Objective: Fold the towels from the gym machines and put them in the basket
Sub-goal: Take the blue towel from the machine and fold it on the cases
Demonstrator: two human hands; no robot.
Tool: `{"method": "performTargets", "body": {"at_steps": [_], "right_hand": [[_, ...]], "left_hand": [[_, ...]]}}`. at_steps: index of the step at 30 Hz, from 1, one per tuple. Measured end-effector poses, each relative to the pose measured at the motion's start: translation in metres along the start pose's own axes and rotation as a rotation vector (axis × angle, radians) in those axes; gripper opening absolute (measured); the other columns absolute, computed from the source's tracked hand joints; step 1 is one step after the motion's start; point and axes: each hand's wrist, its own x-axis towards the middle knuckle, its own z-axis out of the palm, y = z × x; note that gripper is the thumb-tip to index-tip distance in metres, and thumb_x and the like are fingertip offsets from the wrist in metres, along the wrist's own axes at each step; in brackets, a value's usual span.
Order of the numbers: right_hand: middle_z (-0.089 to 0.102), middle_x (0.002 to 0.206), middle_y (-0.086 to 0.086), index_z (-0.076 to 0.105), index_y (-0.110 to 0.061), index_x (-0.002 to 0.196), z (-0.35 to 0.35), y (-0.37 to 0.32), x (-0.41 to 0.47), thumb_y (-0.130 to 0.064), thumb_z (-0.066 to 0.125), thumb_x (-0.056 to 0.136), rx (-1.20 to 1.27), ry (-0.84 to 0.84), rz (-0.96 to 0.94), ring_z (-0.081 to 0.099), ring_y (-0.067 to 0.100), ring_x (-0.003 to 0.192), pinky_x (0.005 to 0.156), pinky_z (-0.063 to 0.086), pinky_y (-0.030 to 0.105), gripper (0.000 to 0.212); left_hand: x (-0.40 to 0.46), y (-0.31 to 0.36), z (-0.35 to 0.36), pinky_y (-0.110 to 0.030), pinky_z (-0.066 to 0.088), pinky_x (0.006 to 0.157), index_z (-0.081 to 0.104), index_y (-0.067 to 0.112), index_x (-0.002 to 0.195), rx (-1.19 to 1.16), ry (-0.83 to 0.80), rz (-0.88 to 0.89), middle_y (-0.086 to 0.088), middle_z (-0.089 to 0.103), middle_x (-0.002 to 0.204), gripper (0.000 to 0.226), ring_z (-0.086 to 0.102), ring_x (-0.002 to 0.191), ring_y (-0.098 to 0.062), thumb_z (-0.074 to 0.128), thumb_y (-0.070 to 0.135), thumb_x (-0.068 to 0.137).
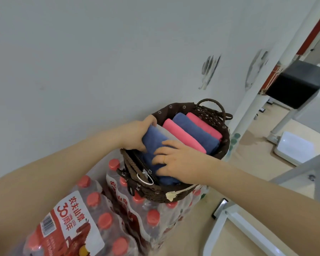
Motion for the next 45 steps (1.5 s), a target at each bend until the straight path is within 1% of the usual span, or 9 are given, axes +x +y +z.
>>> {"method": "performTargets", "body": {"at_steps": [3,6,14,19,21,23,27,34,45], "right_hand": [[0.068,0.112,-0.006,0.072,-0.027,0.089,-0.001,0.003,0.007,-0.017,0.049,0.077,0.053,-0.143,-0.09,0.056,0.02,0.116,0.105,0.016,0.04,0.028],[0.044,0.142,-0.008,0.064,-0.025,0.116,-0.009,0.003,0.016,-0.031,0.034,0.097,0.159,-0.311,-0.027,0.019,0.019,0.142,0.114,-0.004,0.044,0.035],[0.028,0.151,-0.003,0.06,-0.025,0.12,-0.002,0.0,0.026,-0.024,0.035,0.096,-0.02,-0.505,-0.067,-0.005,0.023,0.146,0.112,-0.015,0.051,0.035],[0.061,0.115,0.012,0.066,-0.007,0.099,-0.023,0.014,0.011,-0.006,0.048,0.093,1.28,-0.014,0.26,0.051,0.02,0.118,0.101,0.033,0.012,0.019],[0.063,0.103,0.003,0.064,-0.006,0.104,-0.018,0.023,0.002,-0.012,0.061,0.087,1.072,0.257,0.535,0.055,0.011,0.098,0.085,0.04,0.016,0.018],[0.061,0.096,-0.002,0.058,-0.012,0.111,-0.007,0.025,-0.004,-0.029,0.068,0.081,0.773,0.195,0.663,0.055,0.013,0.089,0.081,0.042,0.023,0.035],[0.062,0.103,0.006,0.054,-0.009,0.121,-0.008,0.013,-0.004,-0.034,0.063,0.084,0.6,0.035,0.423,0.051,0.017,0.089,0.072,0.033,0.026,0.045],[0.052,0.124,0.005,0.021,-0.024,0.144,0.0,0.007,-0.017,-0.04,0.063,0.081,0.604,-0.088,0.372,0.05,0.023,0.111,0.09,0.043,0.038,0.077],[0.061,0.105,-0.008,0.053,-0.027,0.13,-0.012,0.032,-0.033,-0.024,0.043,0.097,0.849,-0.151,0.226,0.051,0.002,0.096,0.088,0.035,0.009,0.034]], "left_hand": [[-0.002,-0.007,-0.003,-0.019,0.04,0.071,0.037,0.016,0.125,-0.138,-0.016,0.095,-0.001,0.049,0.109,0.066,0.051,0.09,-0.014,0.074,0.011,0.071],[0.003,-0.01,0.001,-0.022,0.026,0.065,0.045,0.018,0.119,-0.012,-0.099,0.082,0.0,0.043,0.107,0.05,0.046,0.093,-0.014,0.071,0.015,0.076],[0.013,-0.015,0.006,-0.029,0.033,0.076,0.053,0.013,0.108,0.111,0.008,0.043,-0.009,0.051,0.11,0.029,0.05,0.102,-0.024,0.061,0.011,0.081],[0.011,-0.013,0.004,-0.03,0.038,0.084,0.059,0.008,0.105,0.112,-0.003,0.046,-0.011,0.053,0.112,0.027,0.052,0.104,-0.027,0.061,0.008,0.078],[0.01,-0.009,-0.001,-0.034,0.042,0.087,0.058,0.008,0.111,0.216,-0.046,0.044,-0.011,0.051,0.118,0.033,0.052,0.107,-0.028,0.061,0.012,0.078],[0.01,-0.002,-0.008,-0.033,0.041,0.09,0.055,0.013,0.119,0.257,-0.043,0.097,-0.006,0.049,0.122,0.041,0.05,0.11,-0.025,0.063,0.016,0.079],[0.007,0.007,-0.015,-0.023,0.036,0.094,0.059,0.014,0.117,0.026,-0.178,0.287,0.0,0.059,0.119,0.04,0.052,0.112,-0.016,0.059,0.001,0.08],[0.004,-0.008,-0.003,-0.006,0.026,0.094,0.05,0.01,0.127,-0.113,-0.142,0.129,-0.004,0.054,0.127,0.047,0.048,0.118,-0.013,0.044,-0.009,0.084],[0.006,0.01,-0.009,-0.02,0.023,0.103,0.039,0.011,0.137,0.061,0.058,-0.047,-0.006,0.041,0.141,0.041,0.039,0.129,-0.02,0.042,0.016,0.096]]}}
